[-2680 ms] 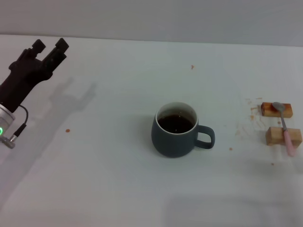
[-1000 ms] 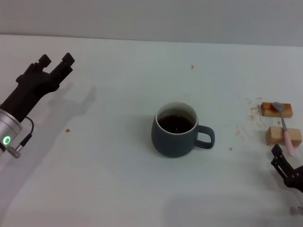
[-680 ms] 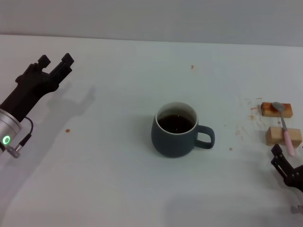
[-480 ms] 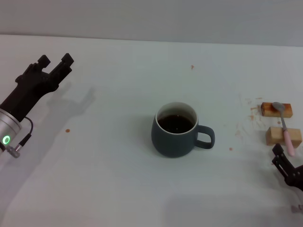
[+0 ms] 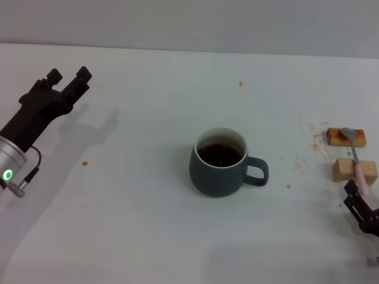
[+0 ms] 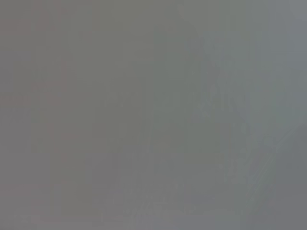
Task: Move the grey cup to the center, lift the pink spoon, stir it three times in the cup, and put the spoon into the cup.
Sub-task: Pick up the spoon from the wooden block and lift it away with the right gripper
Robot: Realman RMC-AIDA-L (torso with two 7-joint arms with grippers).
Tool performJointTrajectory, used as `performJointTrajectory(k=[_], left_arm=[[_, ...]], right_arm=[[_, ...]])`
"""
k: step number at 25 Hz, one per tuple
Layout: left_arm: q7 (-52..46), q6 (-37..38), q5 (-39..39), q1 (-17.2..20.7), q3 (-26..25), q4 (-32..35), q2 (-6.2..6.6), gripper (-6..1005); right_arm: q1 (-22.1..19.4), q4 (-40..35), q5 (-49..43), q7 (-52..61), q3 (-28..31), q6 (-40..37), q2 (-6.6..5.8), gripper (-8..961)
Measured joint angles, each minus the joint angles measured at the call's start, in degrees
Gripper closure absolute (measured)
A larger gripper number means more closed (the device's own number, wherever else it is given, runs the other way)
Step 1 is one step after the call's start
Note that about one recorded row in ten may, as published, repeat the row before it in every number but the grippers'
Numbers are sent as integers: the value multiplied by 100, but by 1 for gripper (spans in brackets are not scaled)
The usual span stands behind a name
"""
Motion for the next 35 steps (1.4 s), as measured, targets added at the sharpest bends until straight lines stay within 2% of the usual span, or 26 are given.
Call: performJointTrajectory(k=[11, 31, 35], left_arm=[[-23, -1, -8, 15, 0, 0, -14, 170], [-53, 24, -1, 41, 0, -25, -51, 170], [-53, 35, -5, 57, 0, -23, -57, 170]], right_arm=[[-2, 35, 0, 23, 23, -52, -5, 146], [18, 8, -63, 31, -57, -68, -18, 319], [22, 6, -57, 43, -57, -3, -18, 512]])
